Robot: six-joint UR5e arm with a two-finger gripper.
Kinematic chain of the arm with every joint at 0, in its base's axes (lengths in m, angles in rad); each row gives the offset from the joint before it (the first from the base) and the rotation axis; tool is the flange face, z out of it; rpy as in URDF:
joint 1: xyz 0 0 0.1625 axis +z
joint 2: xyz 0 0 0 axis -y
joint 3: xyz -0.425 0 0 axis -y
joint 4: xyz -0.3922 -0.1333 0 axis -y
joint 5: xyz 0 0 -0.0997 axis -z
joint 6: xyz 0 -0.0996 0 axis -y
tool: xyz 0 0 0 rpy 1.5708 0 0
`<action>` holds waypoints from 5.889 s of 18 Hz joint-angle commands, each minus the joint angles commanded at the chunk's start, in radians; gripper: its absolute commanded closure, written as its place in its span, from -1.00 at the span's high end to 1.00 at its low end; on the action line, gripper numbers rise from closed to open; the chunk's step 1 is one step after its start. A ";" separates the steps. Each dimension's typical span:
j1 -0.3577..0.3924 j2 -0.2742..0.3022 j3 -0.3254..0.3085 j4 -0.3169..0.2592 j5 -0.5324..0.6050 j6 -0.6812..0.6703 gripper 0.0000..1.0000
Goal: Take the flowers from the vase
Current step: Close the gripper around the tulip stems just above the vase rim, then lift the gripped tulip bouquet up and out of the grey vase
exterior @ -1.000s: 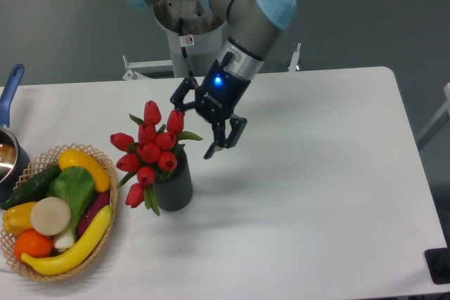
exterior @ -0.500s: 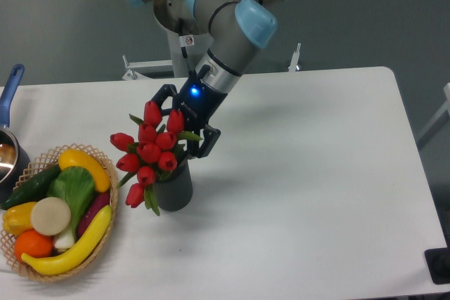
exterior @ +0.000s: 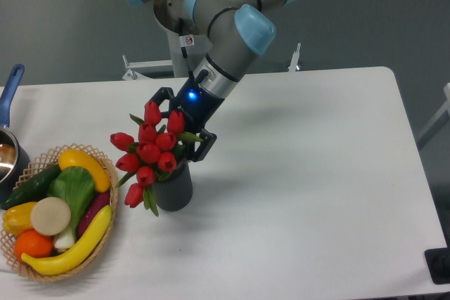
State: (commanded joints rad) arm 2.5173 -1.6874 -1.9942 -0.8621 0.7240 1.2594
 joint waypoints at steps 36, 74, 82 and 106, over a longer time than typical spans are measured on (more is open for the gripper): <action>0.002 -0.025 0.009 0.005 -0.034 0.034 0.20; 0.155 0.081 0.058 -0.009 -0.403 -0.144 -0.05; 0.179 0.094 0.084 -0.009 -0.414 -0.205 -0.05; 0.285 0.023 0.196 0.000 -0.466 -0.267 -0.13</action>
State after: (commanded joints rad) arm 2.8026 -1.6643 -1.7979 -0.8621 0.2577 0.9925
